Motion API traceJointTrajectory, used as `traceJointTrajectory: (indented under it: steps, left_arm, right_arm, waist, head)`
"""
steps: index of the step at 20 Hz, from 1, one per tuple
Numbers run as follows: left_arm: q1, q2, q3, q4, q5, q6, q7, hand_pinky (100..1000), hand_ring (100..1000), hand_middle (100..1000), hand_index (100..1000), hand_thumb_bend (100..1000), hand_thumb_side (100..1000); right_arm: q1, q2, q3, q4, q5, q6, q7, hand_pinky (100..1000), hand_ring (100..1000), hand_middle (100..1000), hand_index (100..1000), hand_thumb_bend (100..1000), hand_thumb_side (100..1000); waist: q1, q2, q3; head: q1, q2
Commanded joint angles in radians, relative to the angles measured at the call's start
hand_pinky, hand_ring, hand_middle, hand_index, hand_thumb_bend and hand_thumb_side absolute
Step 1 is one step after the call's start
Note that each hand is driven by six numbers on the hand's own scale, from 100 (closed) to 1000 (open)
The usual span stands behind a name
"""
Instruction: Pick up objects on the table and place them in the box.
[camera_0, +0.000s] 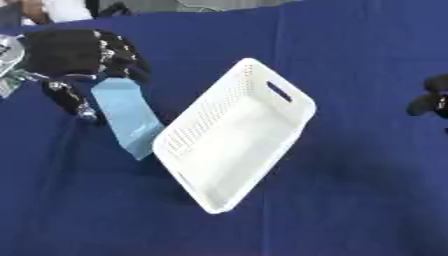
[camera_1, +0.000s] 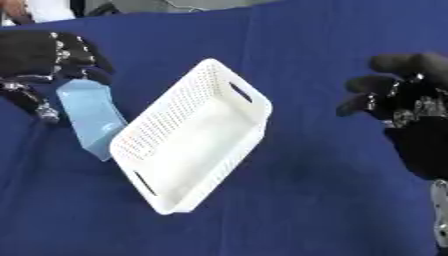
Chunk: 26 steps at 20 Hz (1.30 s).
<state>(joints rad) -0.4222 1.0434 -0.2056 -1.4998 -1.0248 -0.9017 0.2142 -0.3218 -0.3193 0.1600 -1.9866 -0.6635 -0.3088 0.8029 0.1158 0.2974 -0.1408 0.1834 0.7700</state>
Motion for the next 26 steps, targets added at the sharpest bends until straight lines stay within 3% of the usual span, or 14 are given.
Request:
traceJointTrajectory:
  steps: [1,8,11,16,18,19,21,22,23,26]
  left_arm:
    - [-0.013,0.011,-0.016,-0.003,0.043,-0.005,-0.023,709,745,759,821,958,335]
    - [-0.005,-0.008,-0.048,-0.001,0.124,-0.005,-0.097,660,722,745,815,944,309]
    - [0.004,-0.011,-0.052,0.002,0.154,-0.005,-0.125,622,672,720,807,925,273]
    - [0.009,-0.019,-0.053,0.009,0.200,-0.005,-0.157,579,640,675,812,904,289]
    - [0.013,-0.024,-0.053,0.012,0.220,-0.005,-0.166,528,608,630,785,806,200]
    - [0.013,-0.026,-0.049,0.017,0.231,-0.005,-0.167,290,472,496,699,604,100]
    - [0.008,-0.030,-0.033,0.038,0.247,-0.004,-0.155,100,356,379,557,470,100]
    - [0.007,-0.031,-0.029,0.049,0.251,-0.002,-0.144,100,274,312,482,372,100]
    - [0.006,-0.032,-0.025,0.056,0.254,0.000,-0.132,100,237,278,446,339,100]
    - [0.007,-0.035,-0.021,0.063,0.252,-0.001,-0.096,100,216,257,425,276,100]
  right_arm:
    - [-0.013,-0.016,0.003,-0.013,0.003,-0.101,0.104,788,891,932,981,100,875]
    - [-0.020,-0.014,0.003,-0.013,-0.002,-0.101,0.104,786,889,931,978,100,874]
    - [-0.021,-0.014,0.003,-0.013,-0.002,-0.103,0.104,786,889,931,977,100,874]
    - [-0.024,-0.014,0.003,-0.013,-0.001,-0.107,0.104,784,887,929,972,100,874]
    - [-0.026,-0.013,0.003,-0.013,-0.002,-0.108,0.104,784,886,927,971,100,875]
    - [-0.026,-0.013,0.003,-0.013,-0.001,-0.108,0.104,784,886,927,970,100,874]
    - [-0.026,-0.013,0.002,-0.013,0.000,-0.108,0.104,783,885,925,967,100,874]
    - [-0.025,-0.013,0.002,-0.013,0.001,-0.108,0.104,782,884,924,965,100,873]
    - [-0.025,-0.013,0.002,-0.013,0.001,-0.108,0.104,781,883,923,964,100,873]
    - [-0.026,-0.013,0.002,-0.013,0.001,-0.109,0.104,779,881,920,960,100,873]
  waist:
    - [0.001,-0.013,-0.002]
    - [0.000,-0.010,-0.007]
    - [-0.002,-0.008,-0.004]
    - [-0.004,-0.004,-0.004]
    - [-0.005,-0.002,-0.004]
    - [-0.005,-0.002,-0.005]
    - [-0.004,-0.002,-0.008]
    - [-0.003,-0.003,-0.009]
    - [-0.003,-0.003,-0.009]
    - [-0.003,-0.002,-0.009]
  head:
    - [-0.005,0.000]
    - [-0.005,0.000]
    - [-0.005,0.000]
    - [-0.005,0.000]
    - [-0.005,0.000]
    - [-0.006,0.000]
    - [-0.007,0.000]
    - [-0.007,0.000]
    - [-0.007,0.000]
    - [-0.007,0.000]
